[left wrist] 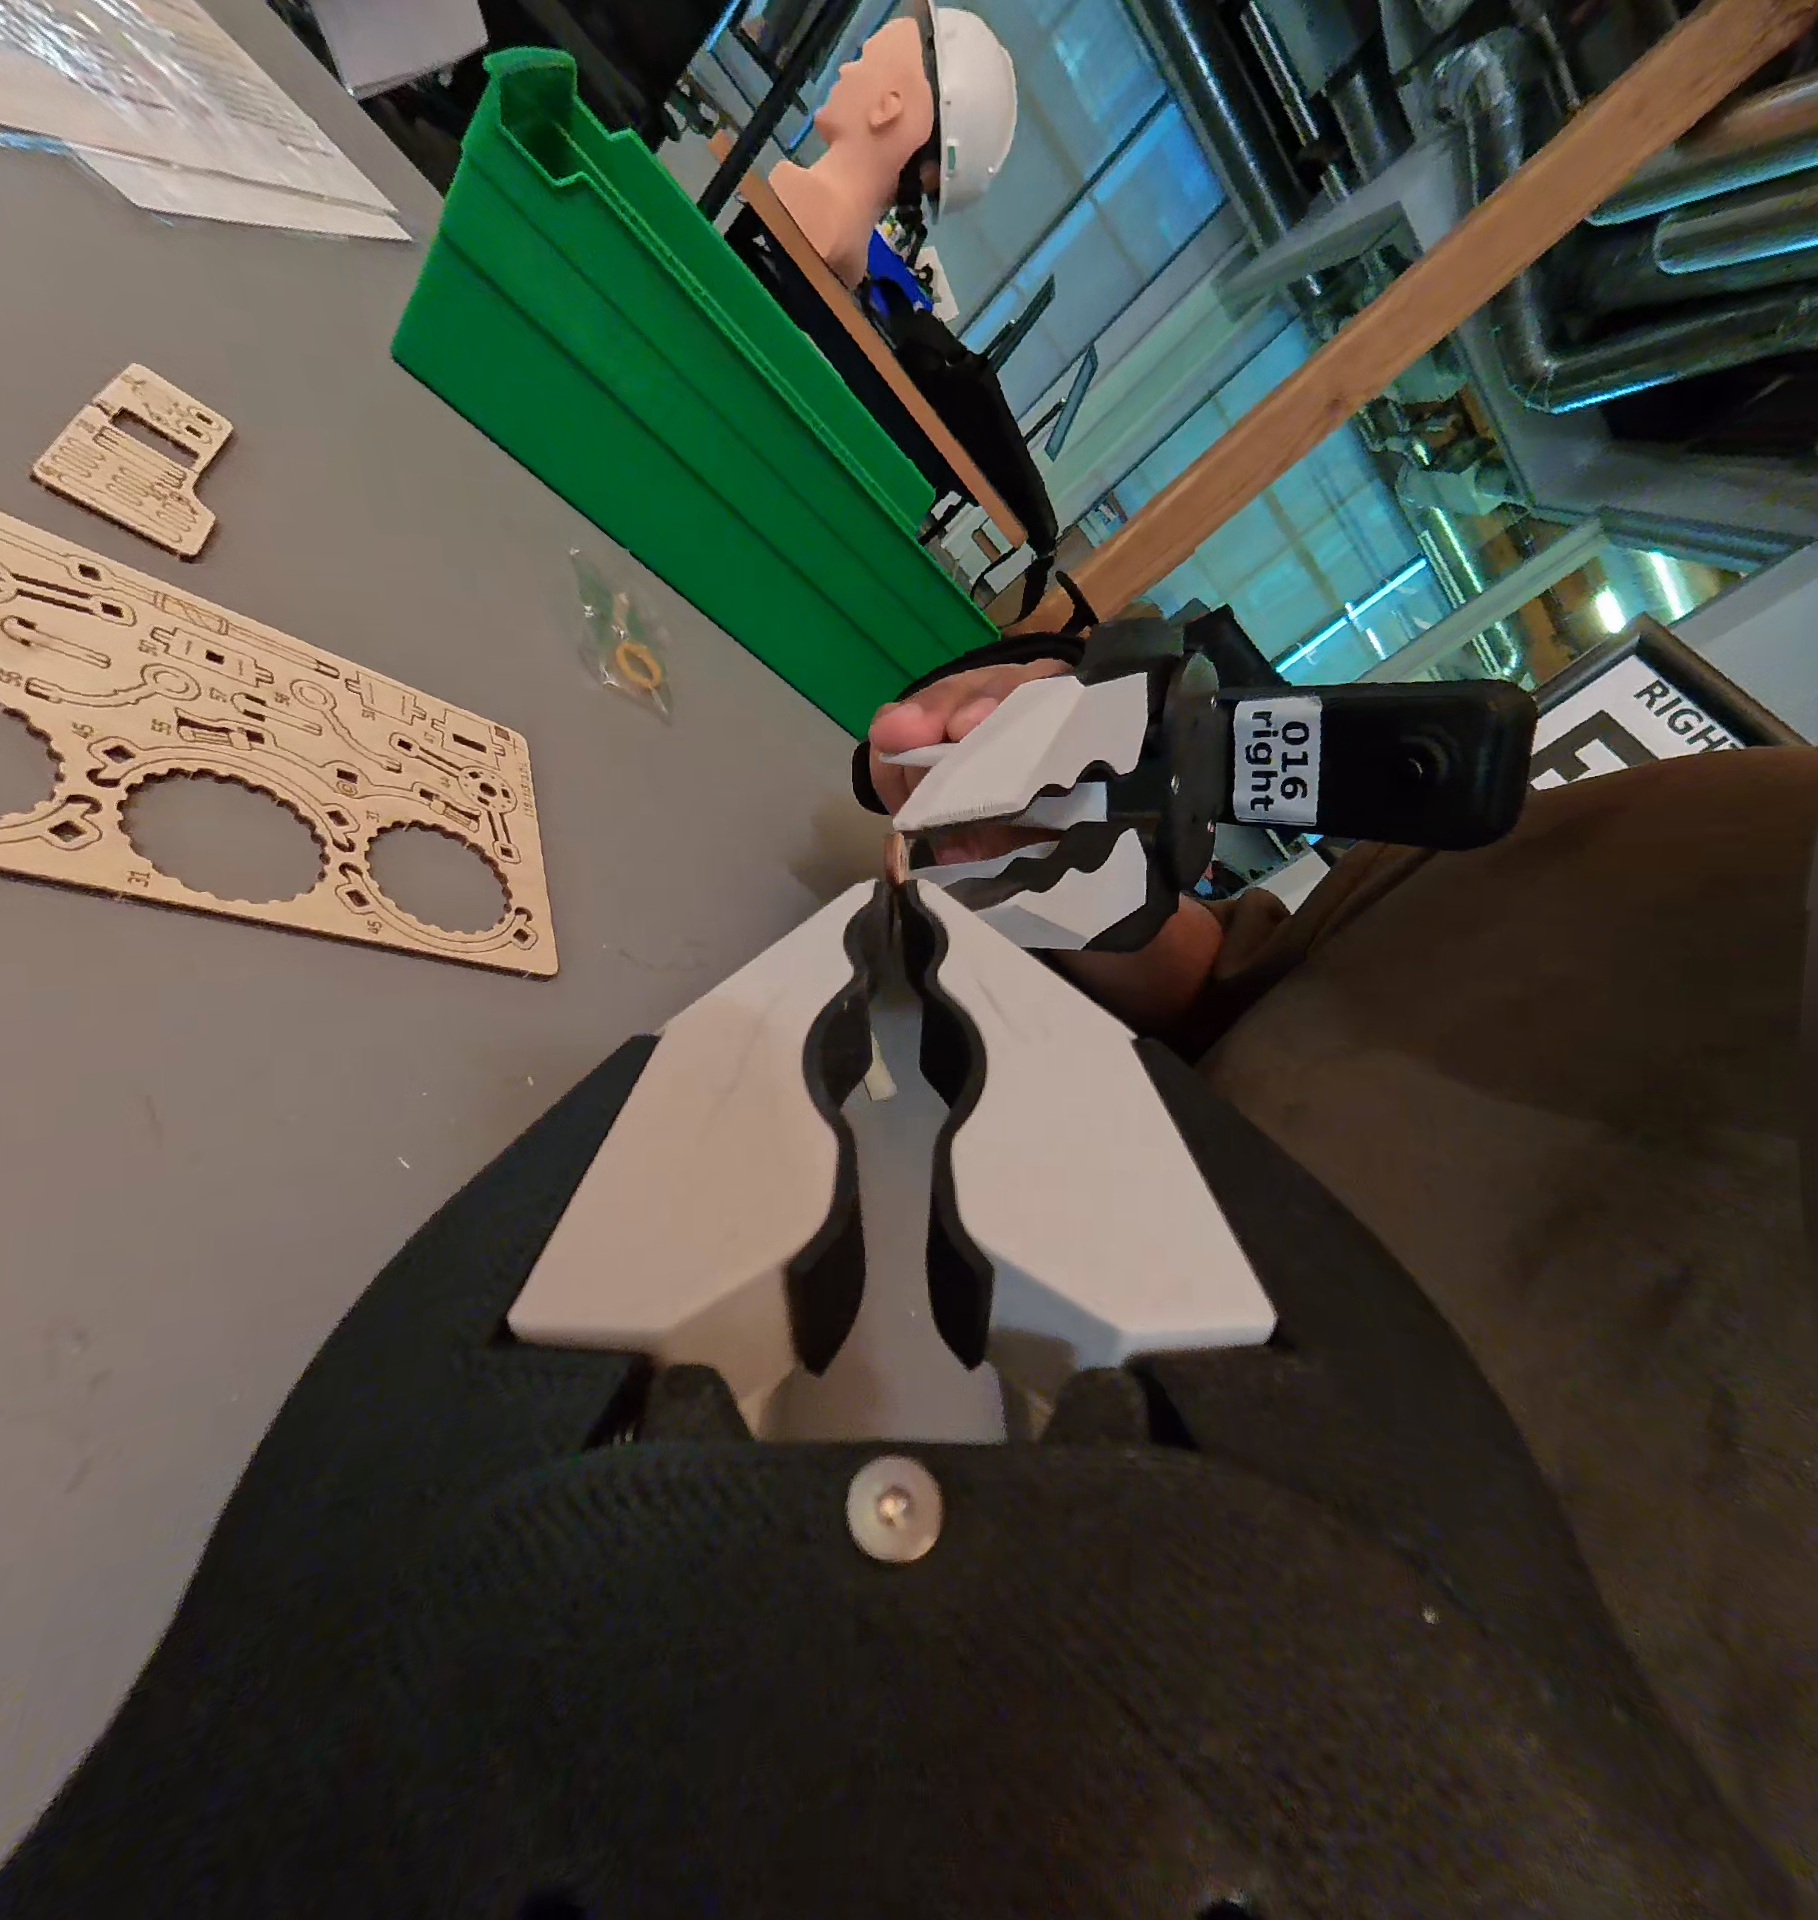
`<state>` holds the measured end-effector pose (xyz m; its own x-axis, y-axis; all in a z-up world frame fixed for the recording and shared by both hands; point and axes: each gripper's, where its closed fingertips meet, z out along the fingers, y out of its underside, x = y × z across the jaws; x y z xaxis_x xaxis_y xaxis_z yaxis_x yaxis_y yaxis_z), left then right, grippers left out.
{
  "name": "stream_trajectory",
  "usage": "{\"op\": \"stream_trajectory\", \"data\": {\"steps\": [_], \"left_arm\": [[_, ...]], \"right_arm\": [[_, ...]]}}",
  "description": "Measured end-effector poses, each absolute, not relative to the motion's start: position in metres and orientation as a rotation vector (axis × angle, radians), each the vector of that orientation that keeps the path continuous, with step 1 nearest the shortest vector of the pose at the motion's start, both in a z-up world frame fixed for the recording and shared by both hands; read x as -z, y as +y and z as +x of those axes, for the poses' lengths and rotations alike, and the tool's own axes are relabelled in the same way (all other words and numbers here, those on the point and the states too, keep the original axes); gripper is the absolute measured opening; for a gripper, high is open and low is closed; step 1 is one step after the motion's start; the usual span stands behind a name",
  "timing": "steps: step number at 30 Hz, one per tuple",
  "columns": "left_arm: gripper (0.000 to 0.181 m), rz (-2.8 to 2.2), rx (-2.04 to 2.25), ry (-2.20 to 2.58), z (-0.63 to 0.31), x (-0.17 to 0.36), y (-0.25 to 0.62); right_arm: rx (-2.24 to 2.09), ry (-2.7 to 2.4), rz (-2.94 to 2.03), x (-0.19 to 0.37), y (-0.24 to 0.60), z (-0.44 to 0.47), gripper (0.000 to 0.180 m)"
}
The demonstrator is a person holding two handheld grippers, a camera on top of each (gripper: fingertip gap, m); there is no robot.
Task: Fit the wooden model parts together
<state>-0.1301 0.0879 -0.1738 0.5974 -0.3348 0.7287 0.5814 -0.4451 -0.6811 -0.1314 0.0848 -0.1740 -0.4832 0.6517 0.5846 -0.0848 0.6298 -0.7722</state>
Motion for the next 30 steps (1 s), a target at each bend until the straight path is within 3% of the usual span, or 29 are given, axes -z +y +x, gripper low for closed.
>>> {"op": "stream_trajectory", "data": {"steps": [30], "left_arm": [[0.0,-1.731,0.999,-0.197,-0.1336,0.1724,0.089]], "right_arm": [[-1.006,-1.871,-0.498,0.1741,0.0852,-0.1319,0.013]]}}
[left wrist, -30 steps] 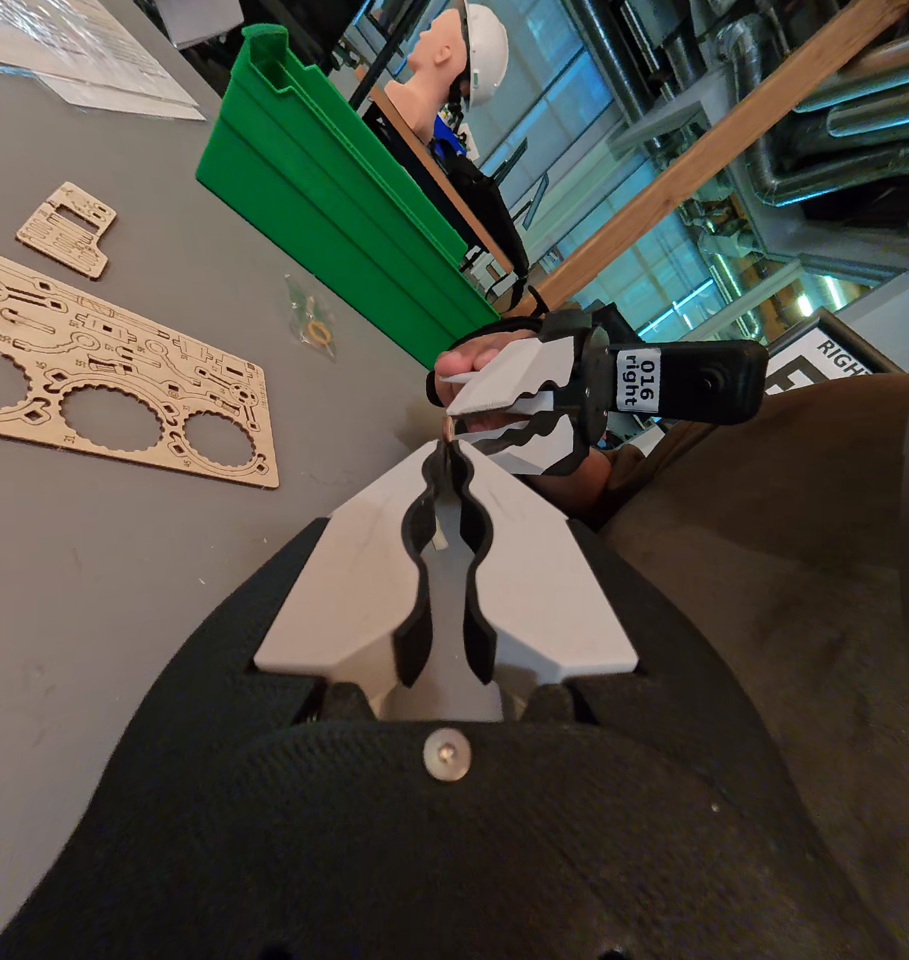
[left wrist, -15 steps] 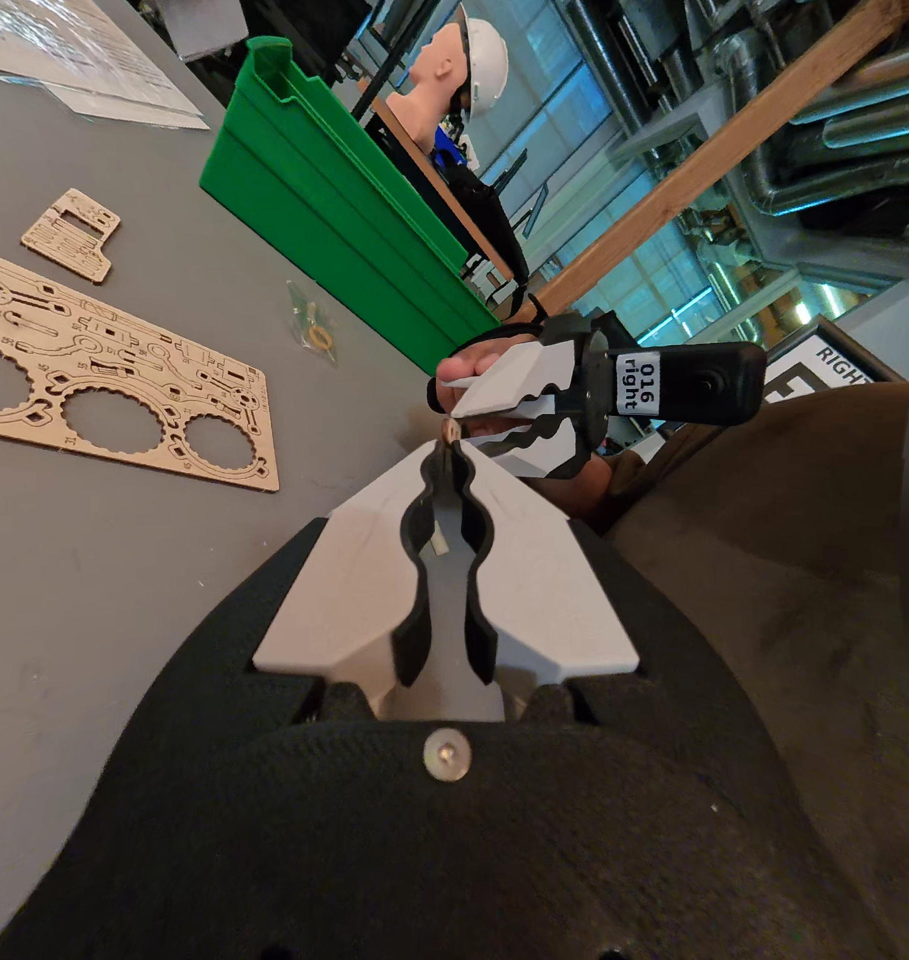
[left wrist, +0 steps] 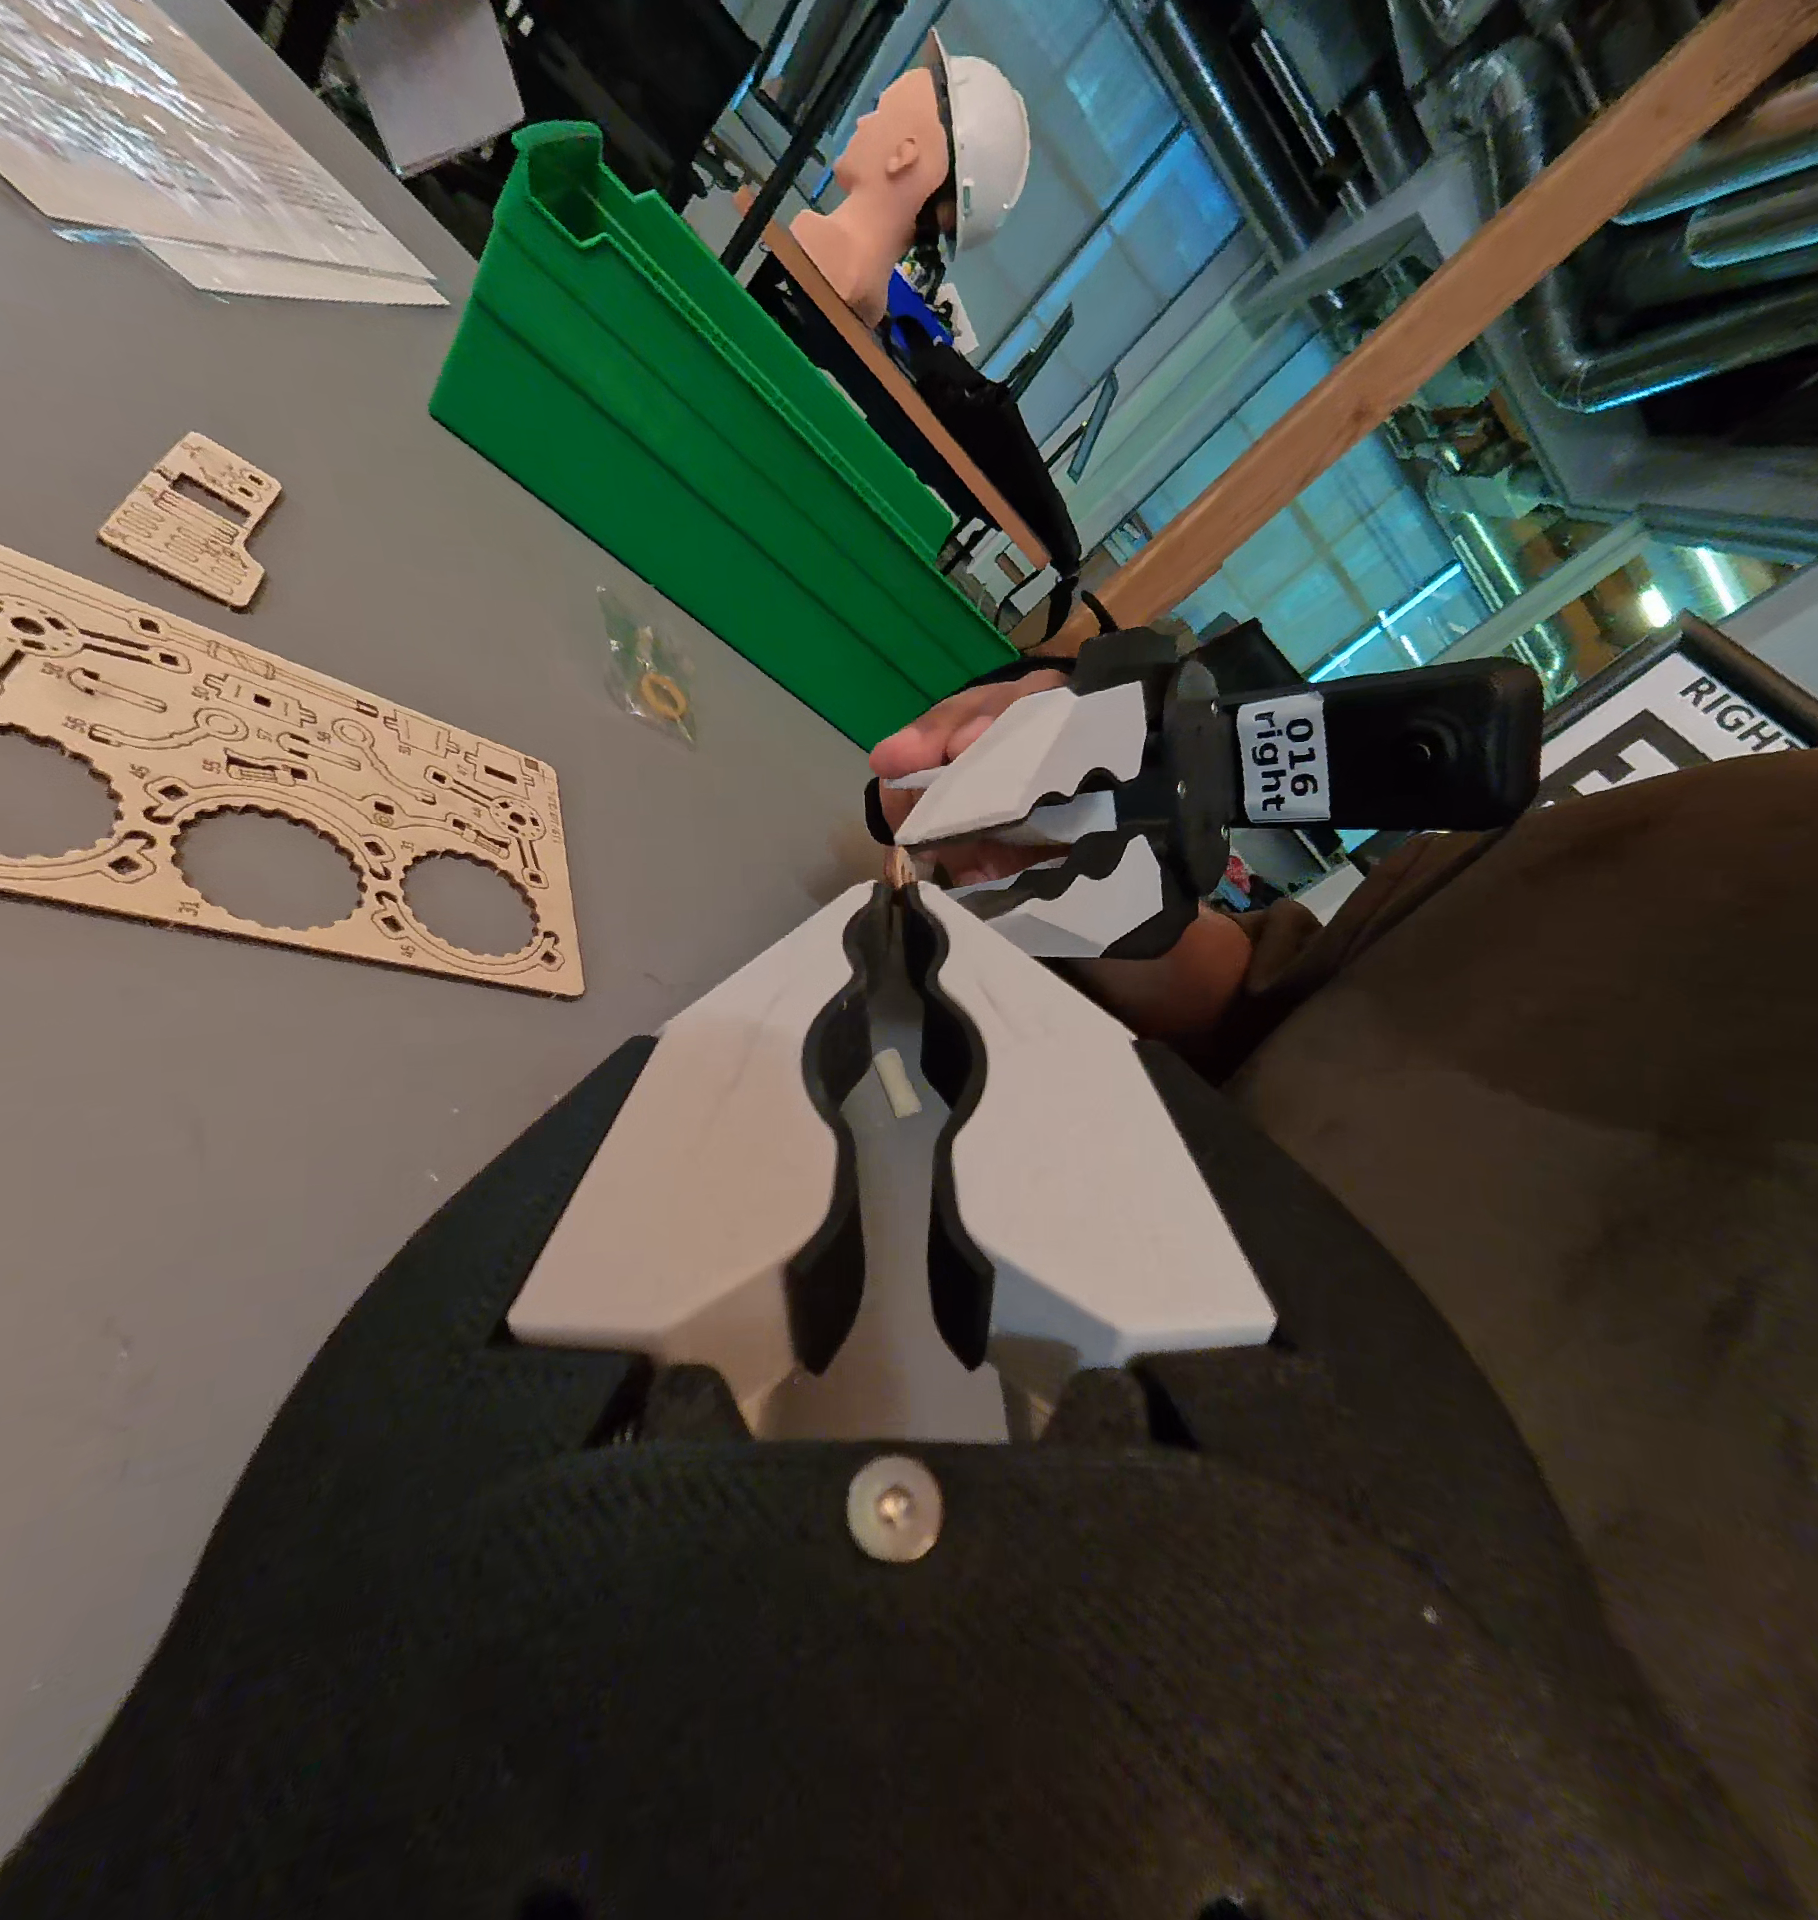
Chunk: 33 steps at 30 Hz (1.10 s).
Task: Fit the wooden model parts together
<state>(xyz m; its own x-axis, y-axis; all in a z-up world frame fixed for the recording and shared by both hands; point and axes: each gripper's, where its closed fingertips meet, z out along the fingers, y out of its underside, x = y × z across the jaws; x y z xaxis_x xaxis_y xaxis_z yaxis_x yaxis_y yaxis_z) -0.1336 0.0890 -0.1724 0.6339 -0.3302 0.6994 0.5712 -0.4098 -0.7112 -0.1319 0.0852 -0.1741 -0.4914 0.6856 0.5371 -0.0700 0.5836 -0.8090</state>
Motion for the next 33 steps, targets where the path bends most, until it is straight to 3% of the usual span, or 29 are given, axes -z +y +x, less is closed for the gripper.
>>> {"op": "stream_trajectory", "data": {"steps": [6,9,13,20,25,29,33], "left_arm": [[0.0,-1.727,1.015,-0.206,-0.133,0.172,0.089],[0.014,-1.734,1.046,-0.221,-0.131,0.174,0.09],[0.001,-1.756,0.99,-0.181,-0.127,0.174,0.09],[0.0,-1.746,0.698,-0.162,-0.149,0.171,0.094],[0.0,-1.861,0.132,-0.069,-0.177,0.183,0.096],[0.0,-1.89,-0.179,0.062,-0.178,0.185,0.098],[0.0,-1.885,-0.322,0.174,-0.172,0.188,0.099]], "right_arm": [[-1.013,-1.868,-0.496,0.174,0.085,-0.131,0.013],[-1.032,-1.867,-0.486,0.172,0.083,-0.13,0.013],[-1.03,-1.875,-0.487,0.174,0.083,-0.13,0.013],[-1.12,-1.861,-0.604,0.177,0.087,-0.134,0.022],[-1.42,-1.795,-1.088,0.179,0.104,-0.146,0.023],[-1.875,-1.711,-1.52,0.18,0.091,-0.149,0.042],[-2.262,-1.566,-1.696,0.174,0.079,-0.15,0.037]]}}
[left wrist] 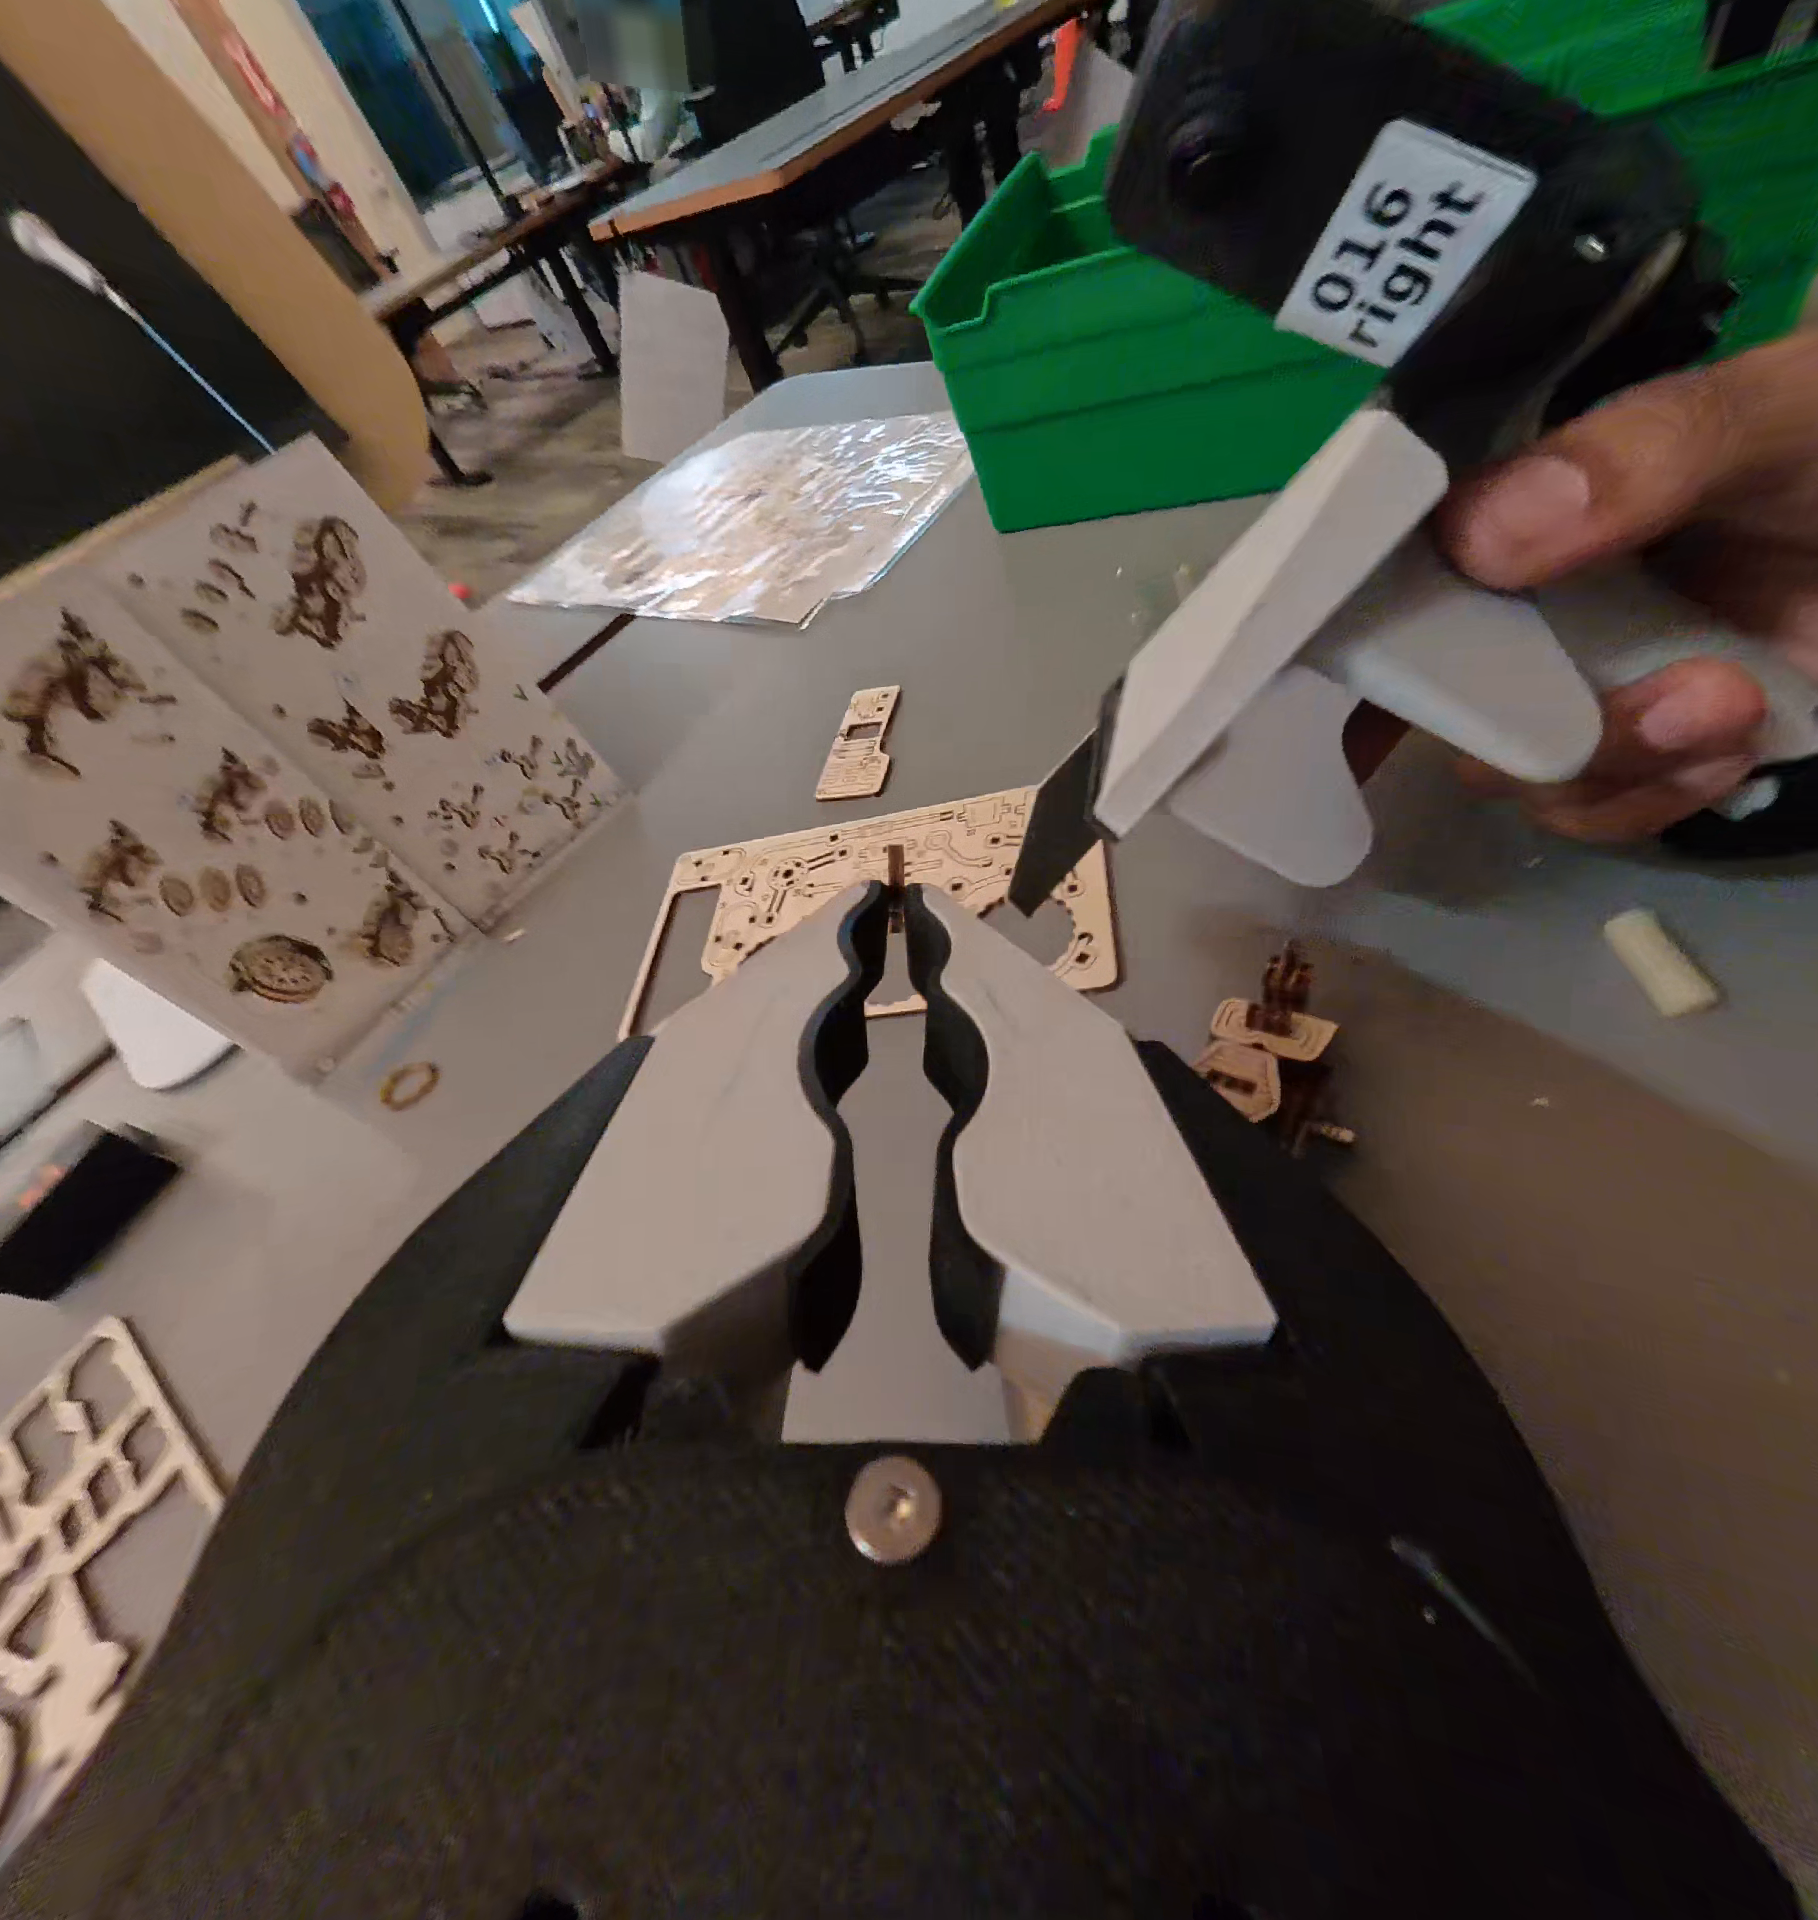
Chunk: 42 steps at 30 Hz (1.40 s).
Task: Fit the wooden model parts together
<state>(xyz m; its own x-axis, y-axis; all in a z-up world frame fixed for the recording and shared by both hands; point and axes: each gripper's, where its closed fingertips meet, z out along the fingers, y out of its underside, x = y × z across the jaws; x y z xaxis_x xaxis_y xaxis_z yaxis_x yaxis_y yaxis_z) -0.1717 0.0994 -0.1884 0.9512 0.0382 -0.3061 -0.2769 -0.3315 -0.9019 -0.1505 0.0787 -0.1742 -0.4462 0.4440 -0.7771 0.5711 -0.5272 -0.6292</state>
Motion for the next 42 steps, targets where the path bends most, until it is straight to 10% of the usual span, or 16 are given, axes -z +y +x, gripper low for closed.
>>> {"op": "stream_trajectory", "data": {"steps": [5,31,42], "left_arm": [[0.0,-1.833,-0.478,0.292,-0.166,0.184,0.099],[0.001,-1.742,-0.576,0.483,-0.143,0.182,0.097],[0.039,-1.731,0.923,-0.196,-0.135,0.172,0.09]], "right_arm": [[2.205,1.183,1.502,0.164,0.086,-0.151,0.0],[2.211,1.266,1.585,0.171,0.096,-0.152,0.001],[2.18,2.572,1.322,0.174,0.101,-0.14,0.002]]}}
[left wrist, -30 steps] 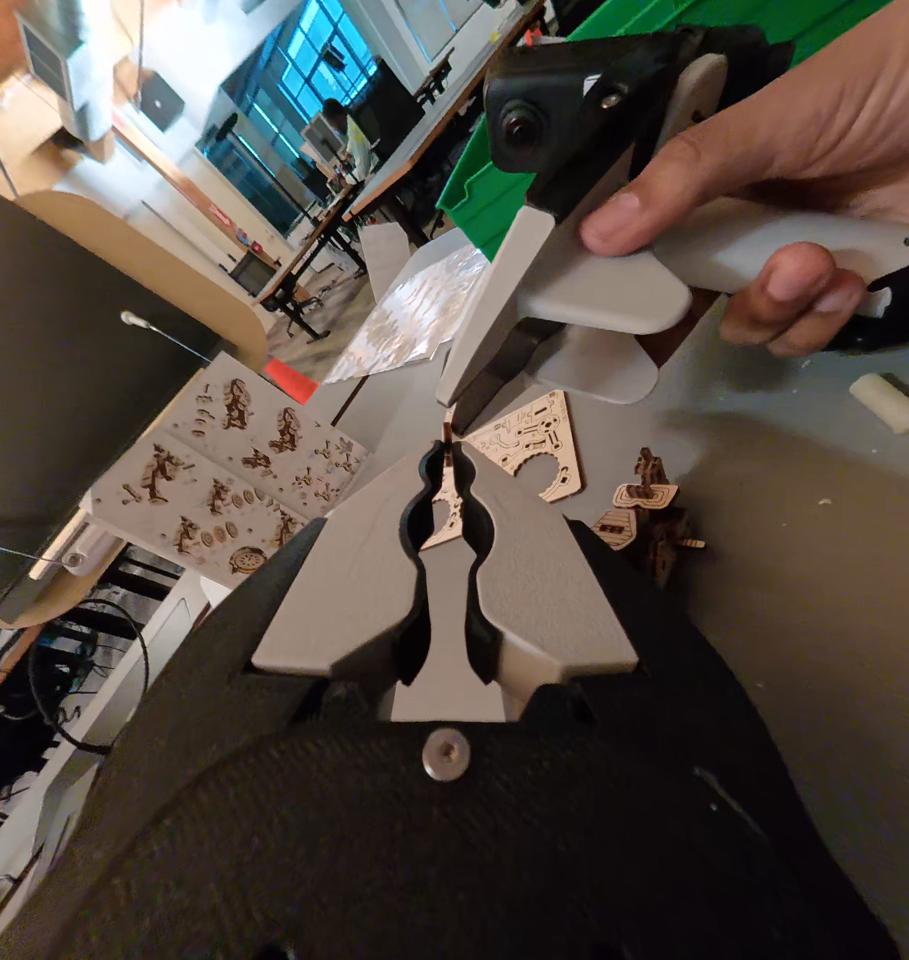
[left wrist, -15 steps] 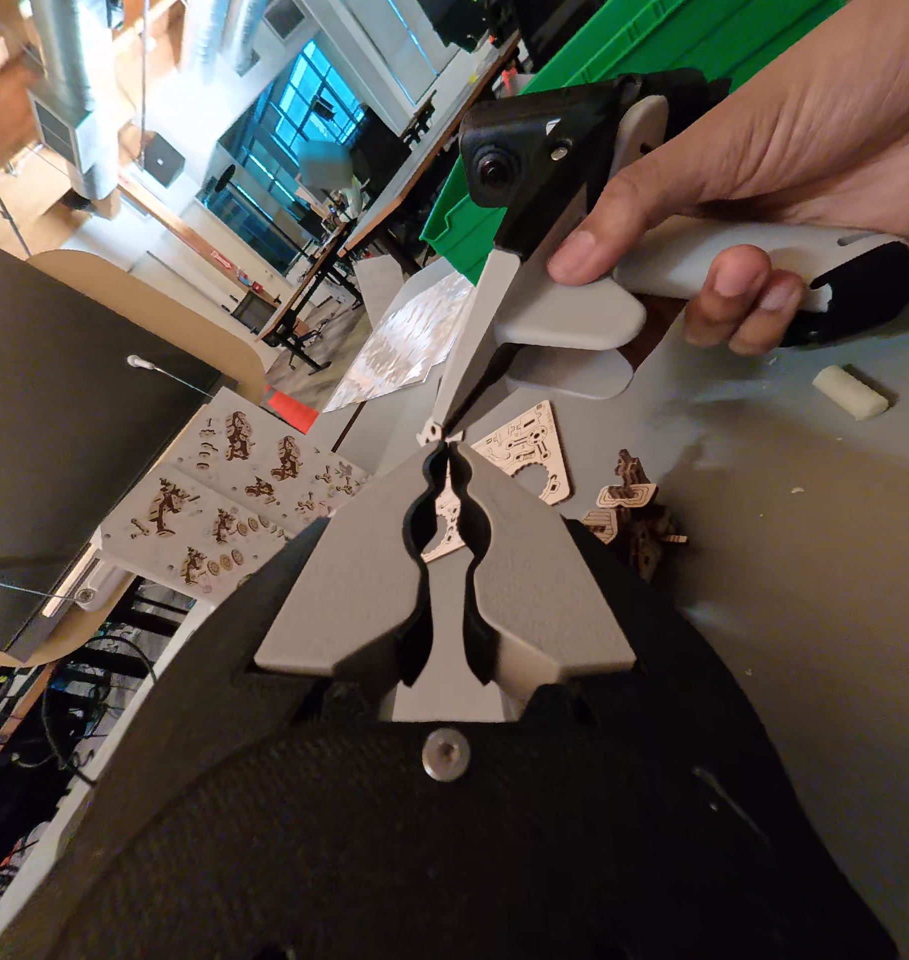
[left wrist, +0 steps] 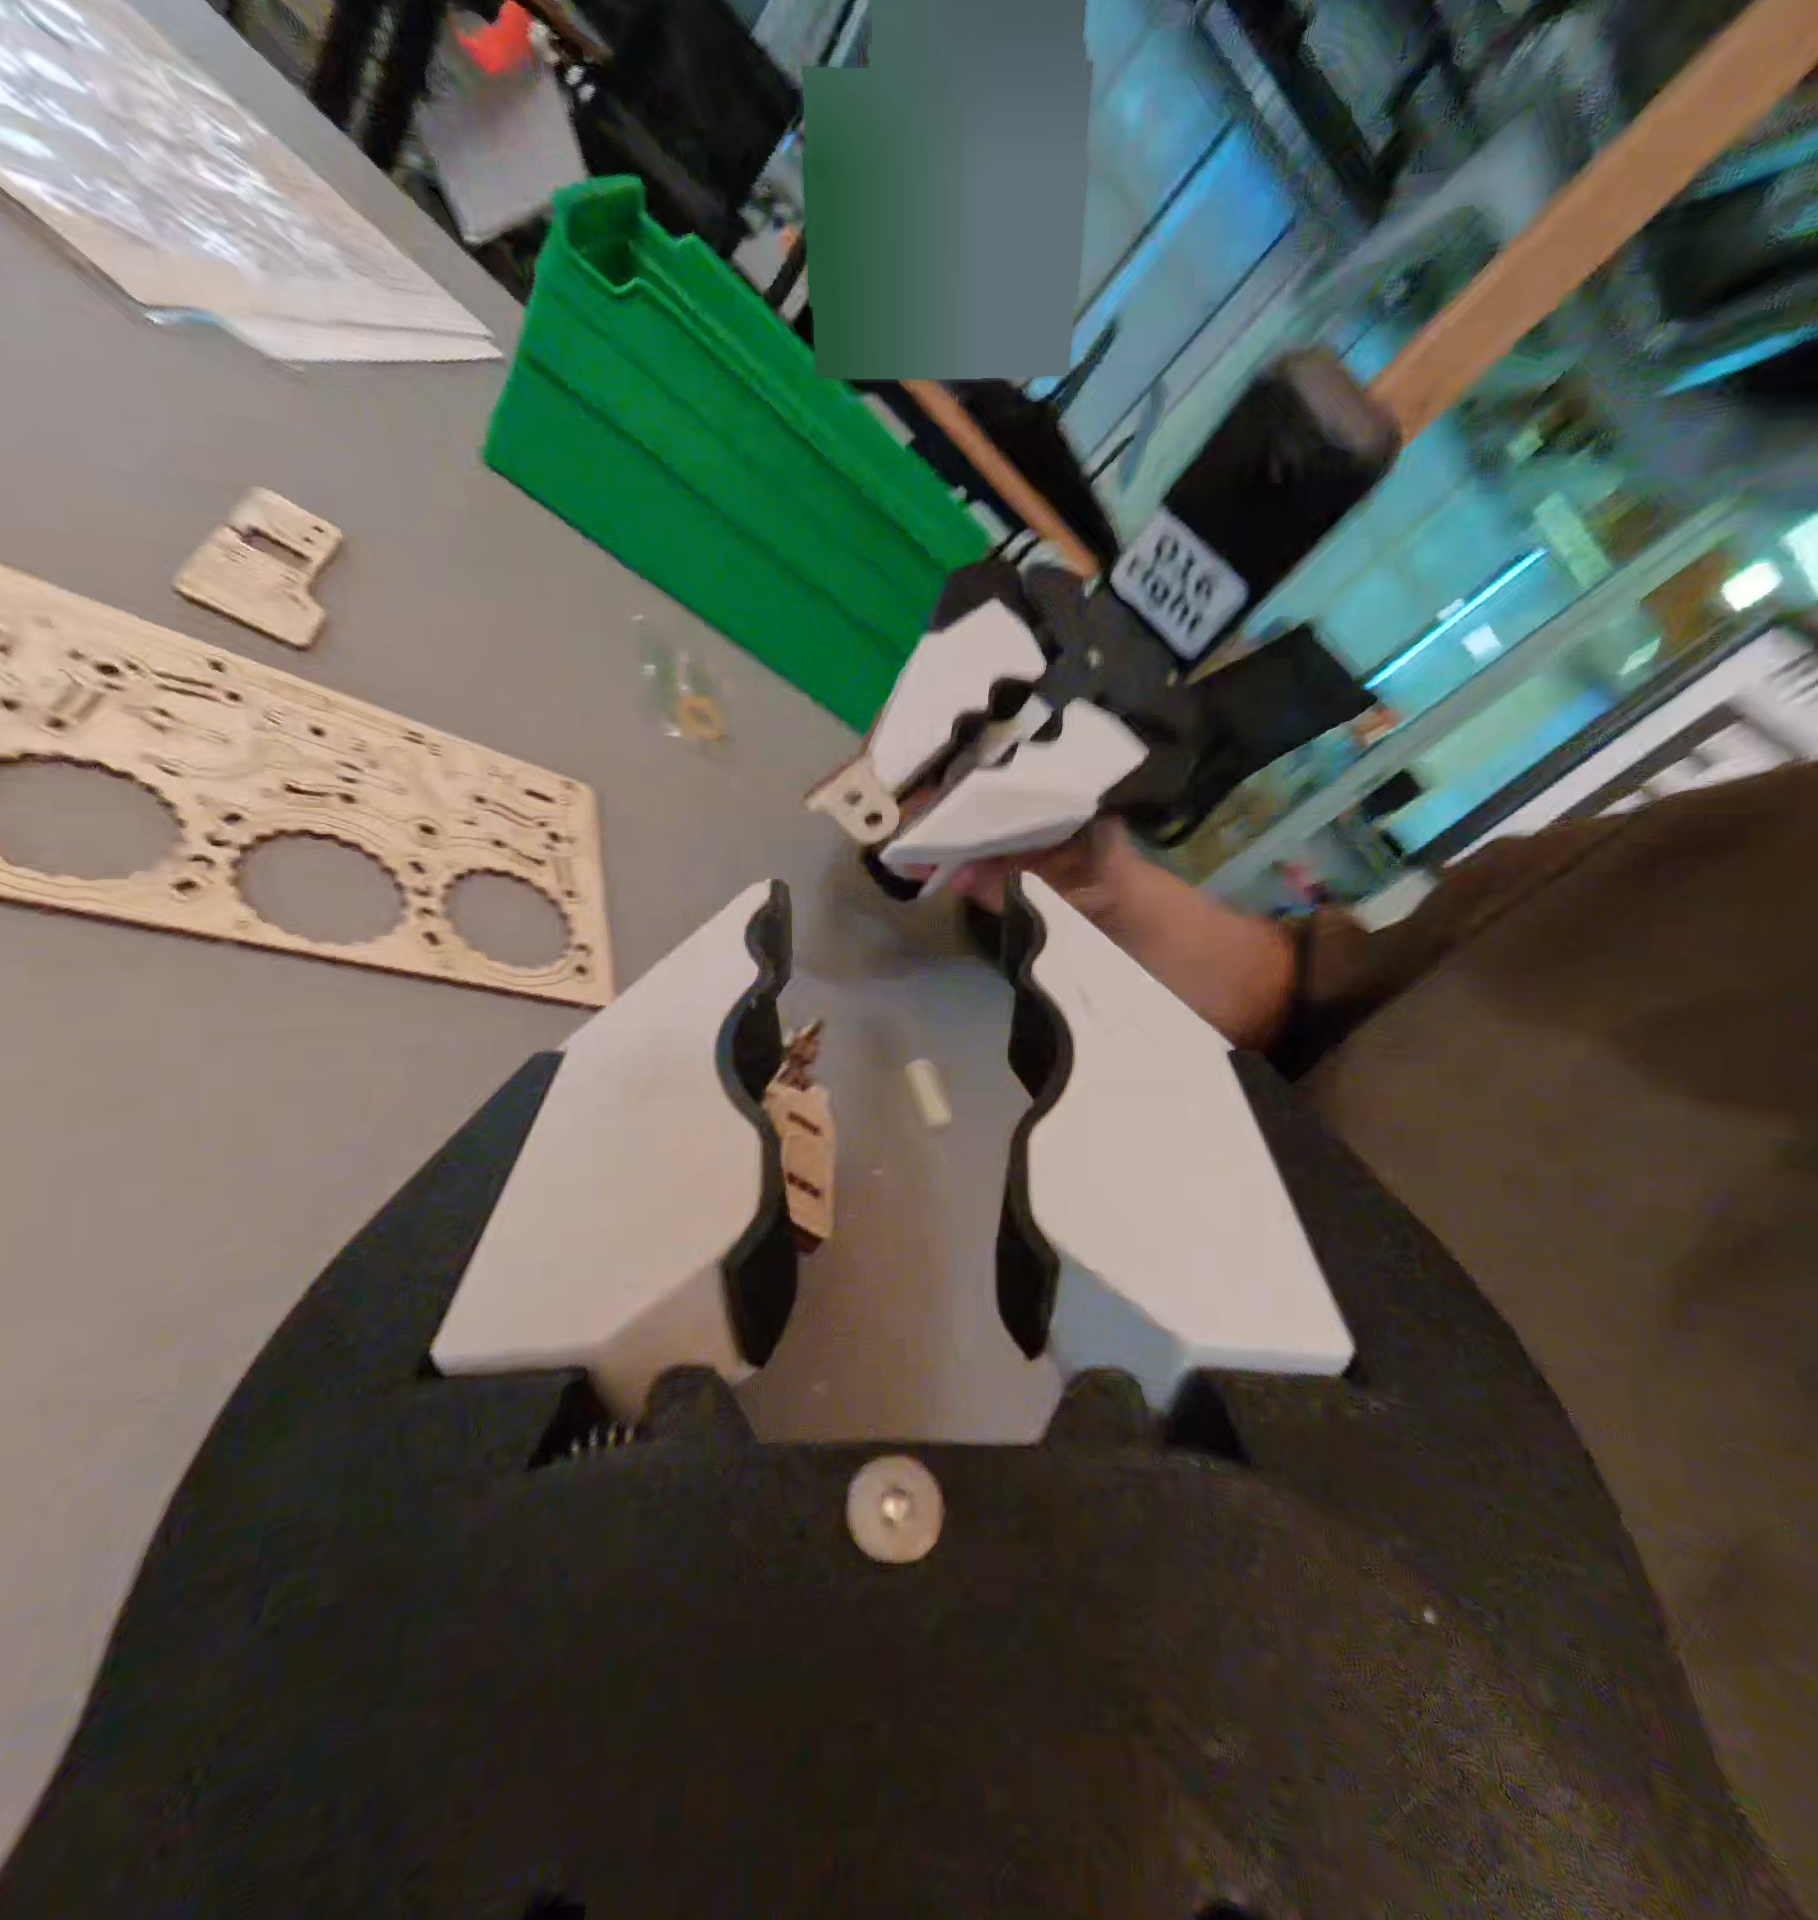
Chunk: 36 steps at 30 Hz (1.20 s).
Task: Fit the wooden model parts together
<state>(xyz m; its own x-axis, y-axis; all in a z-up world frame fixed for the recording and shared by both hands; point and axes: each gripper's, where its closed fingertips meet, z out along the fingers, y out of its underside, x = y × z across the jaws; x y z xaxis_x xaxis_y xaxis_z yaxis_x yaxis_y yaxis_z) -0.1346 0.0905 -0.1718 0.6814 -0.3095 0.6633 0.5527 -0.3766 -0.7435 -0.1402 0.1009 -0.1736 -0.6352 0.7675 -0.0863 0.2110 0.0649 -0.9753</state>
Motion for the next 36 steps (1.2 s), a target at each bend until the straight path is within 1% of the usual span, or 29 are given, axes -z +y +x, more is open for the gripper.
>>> {"op": "stream_trajectory", "data": {"steps": [3,6,8,10,14,18,21,22,23,24,26,27,28,29,30,32,33,36], "left_arm": [[0.038,-1.693,1.057,-0.236,-0.135,0.169,0.087],[0.034,-1.731,1.082,-0.23,-0.13,0.176,0.087],[0.026,-1.756,1.061,-0.212,-0.128,0.18,0.087],[0.019,-1.759,1.042,-0.197,-0.128,0.18,0.087],[0.014,-1.745,1.04,-0.207,-0.132,0.179,0.086],[0.013,-1.745,1.04,-0.197,-0.132,0.179,0.086],[0.013,-1.74,0.989,-0.181,-0.135,0.177,0.087],[0.013,-1.729,0.973,-0.183,-0.138,0.175,0.087],[0.013,-1.711,0.966,-0.179,-0.14,0.173,0.086],[0.013,-1.692,0.961,-0.174,-0.141,0.17,0.085],[0.013,-1.656,0.935,-0.147,-0.144,0.164,0.084],[0.013,-1.645,0.912,-0.126,-0.145,0.163,0.083],[0.013,-1.639,0.885,-0.102,-0.145,0.162,0.082],[0.012,-1.634,0.863,-0.076,-0.144,0.161,0.081],[0.012,-1.627,0.851,-0.051,-0.142,0.159,0.08],[0.012,-1.61,0.845,-0.011,-0.138,0.155,0.078],[0.012,-1.603,0.849,0.007,-0.136,0.154,0.077],[0.012,-1.608,0.871,0.053,-0.128,0.154,0.075]], "right_arm": [[-1.325,-1.969,-0.708,0.18,0.094,-0.135,0.002],[-1.083,-1.993,-0.488,0.187,0.086,-0.134,0.002],[-0.985,-1.983,-0.39,0.188,0.081,-0.134,0.002],[-0.945,-1.977,-0.327,0.188,0.078,-0.134,0.002],[-0.889,-1.975,-0.237,0.19,0.078,-0.133,0.002],[-0.873,-1.974,-0.216,0.191,0.078,-0.132,0.002],[-0.929,-1.954,-0.298,0.19,0.08,-0.134,0.003],[-0.969,-1.924,-0.361,0.188,0.082,-0.137,0.018],[-1.02,-1.88,-0.439,0.186,0.086,-0.14,0.046],[-1.081,-1.85,-0.53,0.185,0.091,-0.142,0.06],[-1.24,-1.83,-0.719,0.185,0.095,-0.144,0.074],[-1.337,-1.809,-0.835,0.182,0.096,-0.144,0.076],[-1.432,-1.794,-0.939,0.178,0.095,-0.143,0.069],[-1.521,-1.797,-0.996,0.174,0.091,-0.141,0.058],[-1.595,-1.81,-1.0,0.169,0.085,-0.138,0.046],[-1.655,-1.832,-0.941,0.165,0.077,-0.131,0.016],[-1.639,-1.839,-0.909,0.165,0.076,-0.129,0.011],[-1.56,-1.816,-0.887,0.165,0.081,-0.131,0.03]]}}
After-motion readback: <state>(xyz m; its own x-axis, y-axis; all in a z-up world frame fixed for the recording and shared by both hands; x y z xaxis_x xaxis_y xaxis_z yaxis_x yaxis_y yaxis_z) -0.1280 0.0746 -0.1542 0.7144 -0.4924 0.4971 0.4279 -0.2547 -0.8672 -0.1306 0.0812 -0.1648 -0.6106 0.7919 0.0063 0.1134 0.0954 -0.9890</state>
